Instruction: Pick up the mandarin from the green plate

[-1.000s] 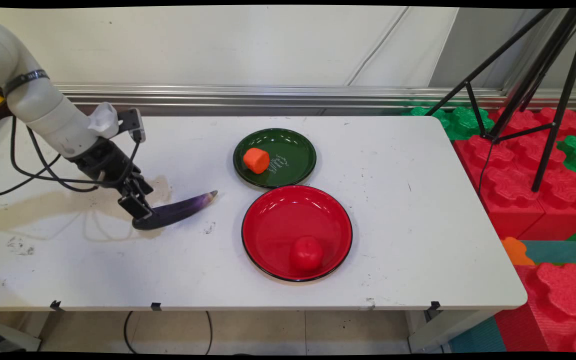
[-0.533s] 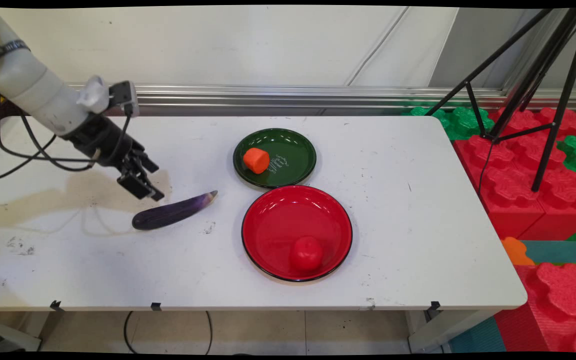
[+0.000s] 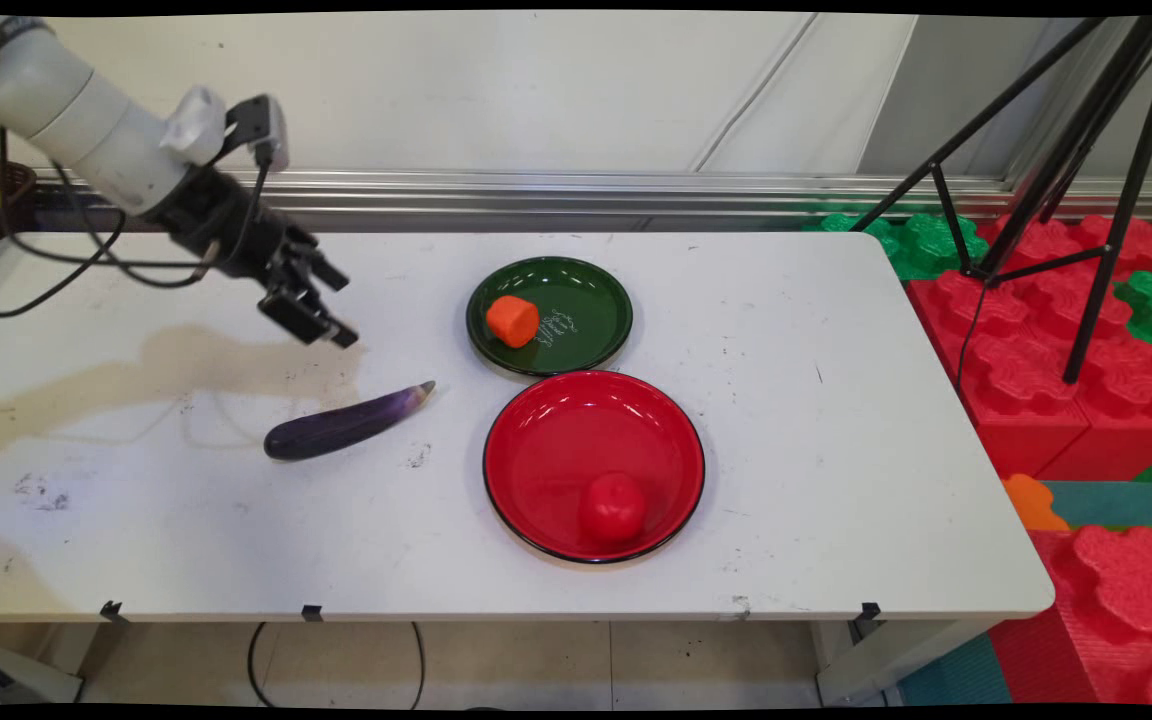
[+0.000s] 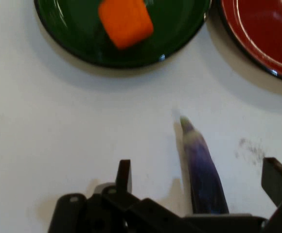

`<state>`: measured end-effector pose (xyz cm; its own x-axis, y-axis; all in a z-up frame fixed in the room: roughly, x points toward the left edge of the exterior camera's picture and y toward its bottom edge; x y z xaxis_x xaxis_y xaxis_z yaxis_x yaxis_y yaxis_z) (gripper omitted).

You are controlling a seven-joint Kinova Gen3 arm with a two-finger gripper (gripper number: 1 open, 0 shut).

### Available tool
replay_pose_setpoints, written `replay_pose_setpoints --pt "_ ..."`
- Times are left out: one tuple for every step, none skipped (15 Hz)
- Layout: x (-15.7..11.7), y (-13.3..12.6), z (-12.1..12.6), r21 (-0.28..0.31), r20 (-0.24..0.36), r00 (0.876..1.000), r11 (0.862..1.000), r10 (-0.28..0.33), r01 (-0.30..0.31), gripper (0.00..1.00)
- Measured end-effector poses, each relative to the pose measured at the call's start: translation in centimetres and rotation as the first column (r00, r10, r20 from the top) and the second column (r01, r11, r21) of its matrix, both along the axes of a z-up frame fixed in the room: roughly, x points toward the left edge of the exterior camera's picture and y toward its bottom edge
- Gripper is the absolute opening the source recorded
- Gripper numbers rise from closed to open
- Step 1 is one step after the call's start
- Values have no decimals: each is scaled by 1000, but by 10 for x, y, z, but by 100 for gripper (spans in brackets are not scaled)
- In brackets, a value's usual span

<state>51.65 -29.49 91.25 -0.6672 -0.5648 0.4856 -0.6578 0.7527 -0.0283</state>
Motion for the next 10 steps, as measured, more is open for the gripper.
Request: replay_pose_setpoints --pt "-3 -6 3 -14 -4 1000 1000 -12 12 100" --pt "-6 -14 5 -27 -7 1000 999 -25 24 100" --pt "-9 -21 7 -41 -10 999 998 -38 38 100" --pt "-12 -26 7 -48 -11 999 998 -47 46 100" --pt "-18 -37 6 -59 -15 998 996 -66 65 100" --pt "-22 -44 4 -64 -18 997 995 -78 77 100" --pt "-27 -53 1 -67 -21 996 994 -90 89 100" --pt "-33 -63 -4 -69 -24 995 993 -102 100 100" --pt "-36 -69 -8 -69 -24 994 992 -108 106 100" --pt "-41 -77 -14 -69 -22 993 991 -114 112 100"
